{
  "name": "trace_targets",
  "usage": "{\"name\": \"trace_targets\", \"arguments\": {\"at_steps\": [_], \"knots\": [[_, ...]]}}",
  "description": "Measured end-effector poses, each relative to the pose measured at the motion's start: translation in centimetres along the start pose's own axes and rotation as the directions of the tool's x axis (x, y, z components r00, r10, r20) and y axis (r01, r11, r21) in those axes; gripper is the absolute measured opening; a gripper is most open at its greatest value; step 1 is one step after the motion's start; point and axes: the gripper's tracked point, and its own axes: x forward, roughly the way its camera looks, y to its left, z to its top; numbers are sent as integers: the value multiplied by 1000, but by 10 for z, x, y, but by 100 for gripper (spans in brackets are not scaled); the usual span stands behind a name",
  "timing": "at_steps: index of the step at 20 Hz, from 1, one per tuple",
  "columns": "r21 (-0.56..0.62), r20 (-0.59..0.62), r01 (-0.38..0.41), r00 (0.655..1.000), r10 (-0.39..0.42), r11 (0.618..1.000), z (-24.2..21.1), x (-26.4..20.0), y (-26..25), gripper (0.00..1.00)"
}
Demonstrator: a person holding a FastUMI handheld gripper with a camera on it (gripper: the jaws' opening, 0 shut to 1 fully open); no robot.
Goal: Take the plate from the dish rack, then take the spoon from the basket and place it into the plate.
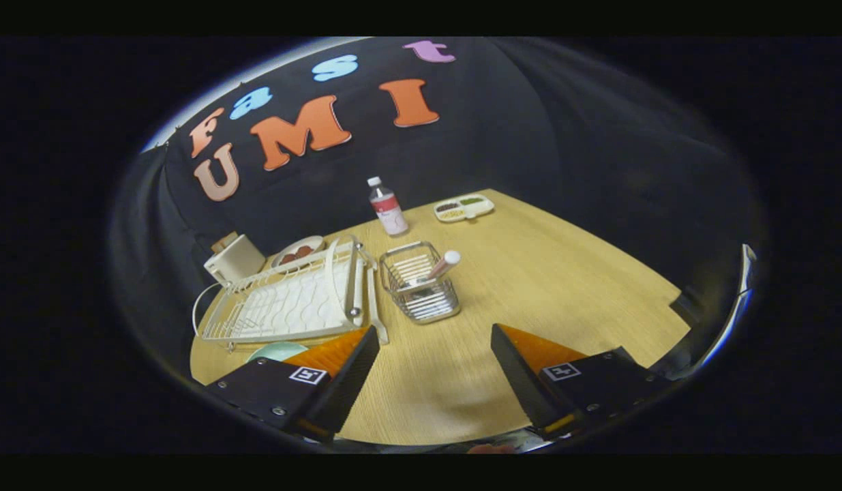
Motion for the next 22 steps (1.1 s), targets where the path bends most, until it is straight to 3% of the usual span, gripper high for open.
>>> {"name": "trace_targets", "arguments": {"at_steps": [2, 6, 8, 12, 16, 19, 22], "knots": [[-33, 108, -33, 994, 37, 999, 29, 12, 5, 98], [-137, 303, -71, 947, 110, 988, 72, 42, 14, 98], [-171, 307, -81, 943, 132, 982, 69, 62, 15, 98], [-97, 303, -135, 940, 159, 986, 60, 88, 8, 99], [-81, 300, -169, 936, 186, 982, 54, 105, 9, 82], [-84, 266, -172, 946, 188, 982, 40, 111, 12, 59], [-60, 268, -168, 947, 178, 984, 38, 110, 11, 46]]}}
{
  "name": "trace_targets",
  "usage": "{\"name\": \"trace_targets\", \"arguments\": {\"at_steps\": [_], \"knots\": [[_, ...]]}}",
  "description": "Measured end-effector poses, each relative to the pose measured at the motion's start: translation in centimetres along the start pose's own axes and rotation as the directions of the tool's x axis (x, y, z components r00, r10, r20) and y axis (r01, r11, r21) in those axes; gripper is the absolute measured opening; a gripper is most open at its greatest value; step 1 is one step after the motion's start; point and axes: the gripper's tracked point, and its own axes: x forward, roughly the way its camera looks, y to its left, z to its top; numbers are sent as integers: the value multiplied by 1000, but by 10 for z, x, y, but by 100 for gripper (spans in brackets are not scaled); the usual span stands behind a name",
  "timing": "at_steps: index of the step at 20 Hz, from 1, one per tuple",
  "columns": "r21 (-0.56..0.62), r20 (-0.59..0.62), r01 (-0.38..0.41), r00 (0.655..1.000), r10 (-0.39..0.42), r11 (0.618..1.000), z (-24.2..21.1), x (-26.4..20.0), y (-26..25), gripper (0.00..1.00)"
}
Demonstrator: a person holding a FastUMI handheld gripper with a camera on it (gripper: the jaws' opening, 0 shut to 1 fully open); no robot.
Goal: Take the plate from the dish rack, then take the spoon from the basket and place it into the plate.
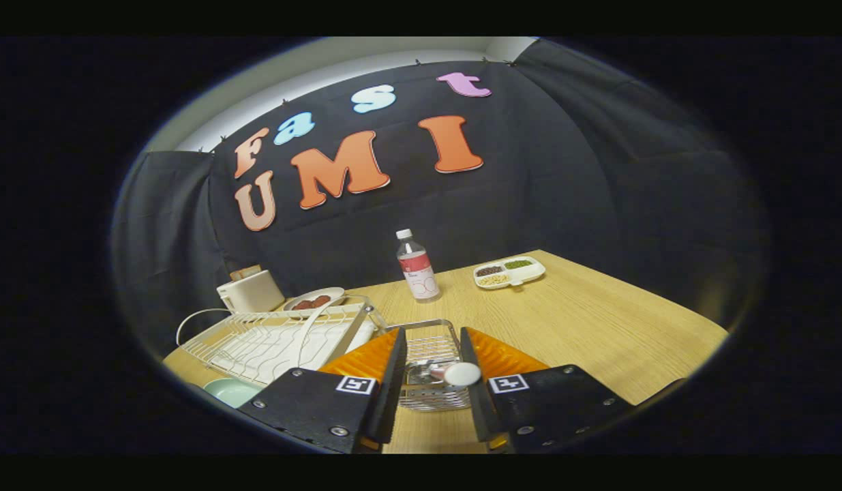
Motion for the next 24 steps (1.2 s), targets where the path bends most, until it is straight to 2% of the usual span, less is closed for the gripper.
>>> {"name": "trace_targets", "arguments": {"at_steps": [2, 3, 4, 7, 11, 17, 24], "knots": [[84, -31, 38, 999, -36, 996, -1, 3, -8, 32], [114, -28, 55, 998, -52, 992, 1, 3, -8, 15], [108, -21, 68, 998, -66, 992, 4, 2, -11, 14], [48, -5, 85, 996, -85, 995, 10, -2, -3, 10], [29, 3, 103, 995, -104, 994, 28, -11, 6, 10], [-94, 40, 133, 991, -130, 987, 58, -49, 18, 10], [-186, 71, 97, 994, -85, 978, 83, -105, 67, 10]]}}
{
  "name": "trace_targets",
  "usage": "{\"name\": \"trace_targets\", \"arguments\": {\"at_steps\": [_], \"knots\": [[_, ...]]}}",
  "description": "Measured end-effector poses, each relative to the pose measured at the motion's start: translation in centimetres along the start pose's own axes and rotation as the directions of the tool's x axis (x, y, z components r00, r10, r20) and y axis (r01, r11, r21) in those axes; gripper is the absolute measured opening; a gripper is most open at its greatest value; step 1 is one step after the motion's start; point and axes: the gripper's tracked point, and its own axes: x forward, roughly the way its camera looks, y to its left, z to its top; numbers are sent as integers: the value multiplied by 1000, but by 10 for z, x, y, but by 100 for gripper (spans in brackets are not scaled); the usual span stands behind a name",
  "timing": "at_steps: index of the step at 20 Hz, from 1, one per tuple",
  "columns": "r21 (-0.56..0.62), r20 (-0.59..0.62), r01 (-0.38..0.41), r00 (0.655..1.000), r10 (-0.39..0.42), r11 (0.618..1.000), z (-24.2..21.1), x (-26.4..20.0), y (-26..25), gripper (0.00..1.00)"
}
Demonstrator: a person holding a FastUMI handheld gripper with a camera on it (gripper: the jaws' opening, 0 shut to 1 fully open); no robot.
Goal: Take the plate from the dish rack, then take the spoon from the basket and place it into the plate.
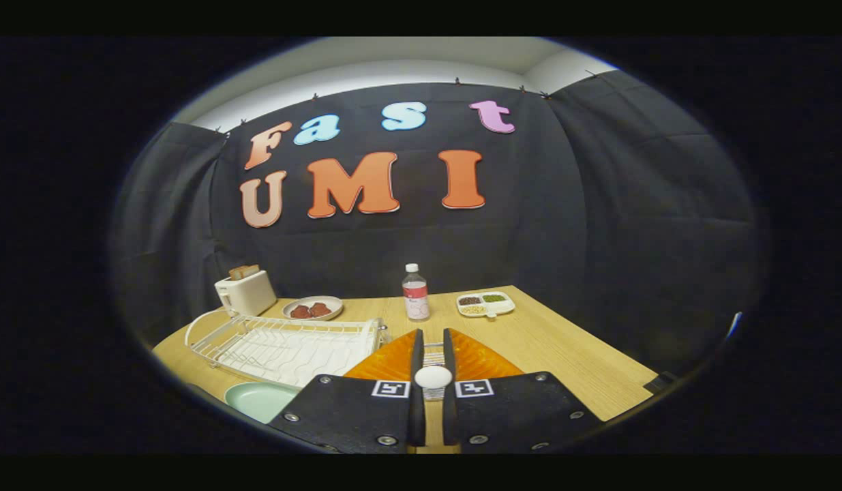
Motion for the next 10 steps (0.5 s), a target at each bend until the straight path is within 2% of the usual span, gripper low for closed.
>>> {"name": "trace_targets", "arguments": {"at_steps": [6, 10], "knots": [[-5, -1, -137, 991, 137, 991, 5, -40, 72, 10], [4, -8, -251, 968, 251, 968, -4, -56, 127, 10]]}}
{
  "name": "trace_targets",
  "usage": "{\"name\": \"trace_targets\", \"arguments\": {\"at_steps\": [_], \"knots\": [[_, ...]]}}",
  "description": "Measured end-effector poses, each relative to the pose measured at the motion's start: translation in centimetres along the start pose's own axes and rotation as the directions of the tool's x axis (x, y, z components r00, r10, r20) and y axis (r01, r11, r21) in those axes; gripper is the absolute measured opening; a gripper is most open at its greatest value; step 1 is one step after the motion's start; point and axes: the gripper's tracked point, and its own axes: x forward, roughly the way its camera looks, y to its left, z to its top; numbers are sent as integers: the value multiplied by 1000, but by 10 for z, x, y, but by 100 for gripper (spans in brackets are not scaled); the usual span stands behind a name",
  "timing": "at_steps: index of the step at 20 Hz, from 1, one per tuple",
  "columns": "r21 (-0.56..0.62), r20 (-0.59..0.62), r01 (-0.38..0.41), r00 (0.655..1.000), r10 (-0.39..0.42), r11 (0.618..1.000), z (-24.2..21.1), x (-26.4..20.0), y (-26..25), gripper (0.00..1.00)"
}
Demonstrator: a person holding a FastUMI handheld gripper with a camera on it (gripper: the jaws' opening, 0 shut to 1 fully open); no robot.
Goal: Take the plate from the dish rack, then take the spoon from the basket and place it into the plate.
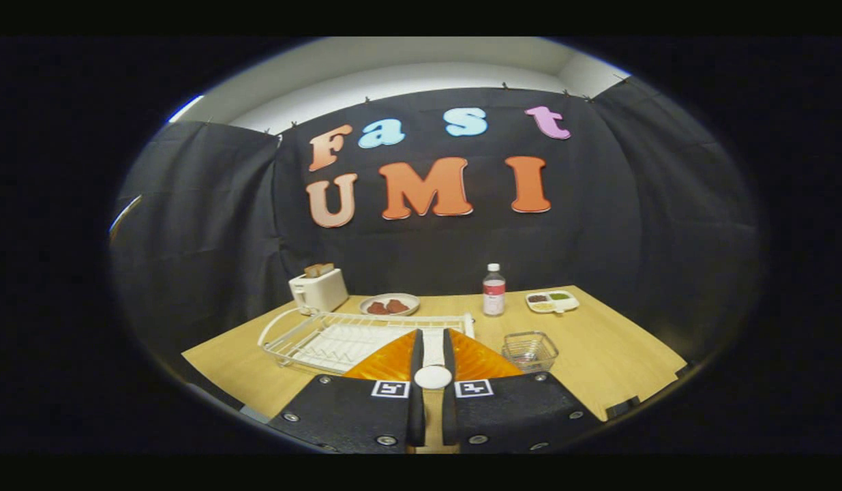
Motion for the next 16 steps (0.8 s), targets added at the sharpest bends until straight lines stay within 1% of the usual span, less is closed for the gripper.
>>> {"name": "trace_targets", "arguments": {"at_steps": [1, 4, 7, 12, 16], "knots": [[5, -6, -40, 999, 40, 999, -4, 2, 15, 10], [-5, -31, -129, 991, 129, 992, -20, 6, 53, 10], [2, -52, -202, 978, 202, 979, -39, 14, 79, 10], [-15, -79, -275, 959, 273, 961, -75, 26, 103, 10], [-16, -115, -313, 944, 310, 949, -100, 35, 115, 10]]}}
